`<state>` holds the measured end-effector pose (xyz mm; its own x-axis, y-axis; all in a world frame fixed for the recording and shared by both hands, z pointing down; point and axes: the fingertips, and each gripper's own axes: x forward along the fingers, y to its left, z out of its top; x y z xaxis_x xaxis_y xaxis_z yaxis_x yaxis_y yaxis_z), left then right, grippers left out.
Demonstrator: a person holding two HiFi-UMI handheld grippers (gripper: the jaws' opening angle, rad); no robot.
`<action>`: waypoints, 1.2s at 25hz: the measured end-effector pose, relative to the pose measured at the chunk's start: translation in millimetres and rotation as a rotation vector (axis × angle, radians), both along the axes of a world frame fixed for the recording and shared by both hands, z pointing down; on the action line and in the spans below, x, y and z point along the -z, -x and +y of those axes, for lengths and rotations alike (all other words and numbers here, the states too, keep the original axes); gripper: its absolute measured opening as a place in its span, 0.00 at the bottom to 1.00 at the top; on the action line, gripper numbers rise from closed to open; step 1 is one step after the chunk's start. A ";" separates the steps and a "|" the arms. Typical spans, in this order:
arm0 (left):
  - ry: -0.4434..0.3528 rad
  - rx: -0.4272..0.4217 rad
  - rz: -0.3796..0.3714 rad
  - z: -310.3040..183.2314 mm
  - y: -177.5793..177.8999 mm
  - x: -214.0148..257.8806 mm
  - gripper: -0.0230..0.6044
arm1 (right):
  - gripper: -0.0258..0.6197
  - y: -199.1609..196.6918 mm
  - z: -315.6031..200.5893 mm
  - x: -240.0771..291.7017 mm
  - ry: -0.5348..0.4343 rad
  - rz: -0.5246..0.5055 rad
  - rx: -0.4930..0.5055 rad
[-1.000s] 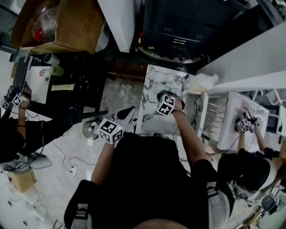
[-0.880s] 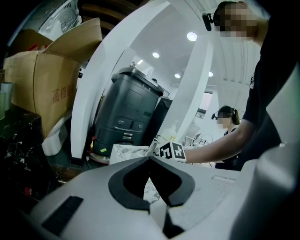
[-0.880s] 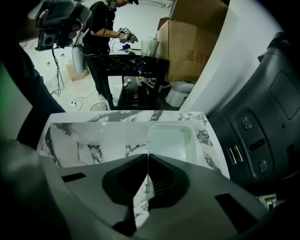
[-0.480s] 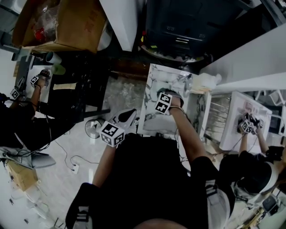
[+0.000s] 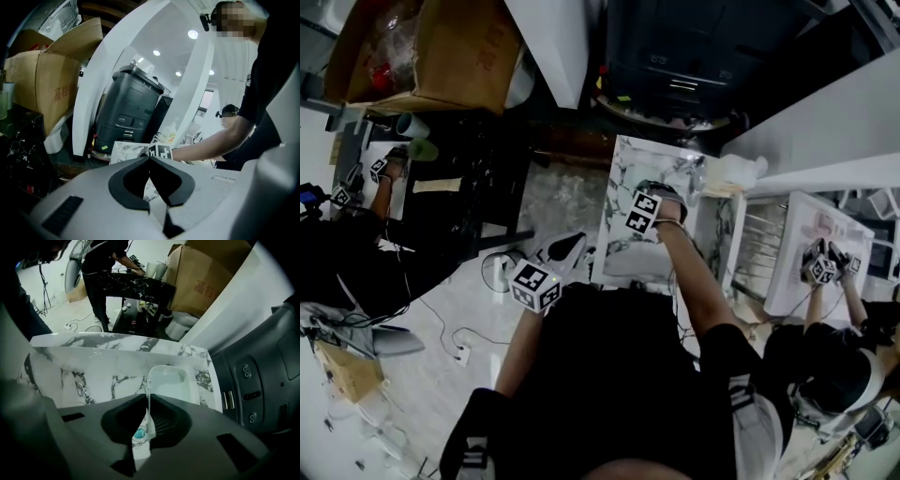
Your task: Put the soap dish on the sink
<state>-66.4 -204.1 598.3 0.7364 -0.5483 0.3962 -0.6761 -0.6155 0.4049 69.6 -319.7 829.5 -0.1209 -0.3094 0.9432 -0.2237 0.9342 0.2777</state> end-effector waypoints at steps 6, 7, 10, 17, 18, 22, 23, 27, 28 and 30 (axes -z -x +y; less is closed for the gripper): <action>0.001 -0.010 0.001 -2.5 -3.5 1.4 0.03 | 0.07 0.4 -9.0 -0.4 -0.053 0.047 0.035; 0.000 -0.011 0.001 -2.4 -3.8 1.5 0.03 | 0.07 0.8 -10.2 -0.5 -0.063 0.058 0.049; 0.002 -0.012 -0.001 -2.0 -4.0 1.2 0.03 | 0.07 2.2 -14.1 -0.5 -0.089 0.081 0.082; 0.010 -0.008 -0.006 0.7 -4.4 -2.9 0.03 | 0.07 1.9 -25.1 -1.7 -0.128 0.090 0.070; 0.011 -0.007 -0.007 1.3 -4.4 -3.1 0.03 | 0.07 1.9 -26.6 -1.5 -0.137 0.092 0.068; 0.011 -0.005 -0.008 1.5 -5.0 -3.0 0.03 | 0.09 1.3 -30.9 -2.4 -0.148 0.096 0.058; 0.011 -0.005 -0.008 1.4 -5.2 -2.8 0.03 | 0.09 1.1 -31.4 -2.8 -0.148 0.097 0.057; 0.010 -0.007 -0.007 1.3 -6.2 -2.5 0.03 | 0.11 0.4 -33.9 -1.4 -0.161 0.099 0.048; 0.010 -0.007 -0.007 1.5 -6.4 -2.4 0.03 | 0.11 0.3 -33.9 -1.4 -0.162 0.101 0.048; 0.012 -0.008 -0.006 2.2 -7.0 -2.3 0.03 | 0.12 -0.3 -33.6 -1.6 -0.166 0.108 0.048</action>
<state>-59.4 -201.9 600.7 0.7386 -0.5376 0.4067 -0.6734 -0.6162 0.4084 69.9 -353.3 831.1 -0.0400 -0.4580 0.8881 -0.1405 0.8825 0.4488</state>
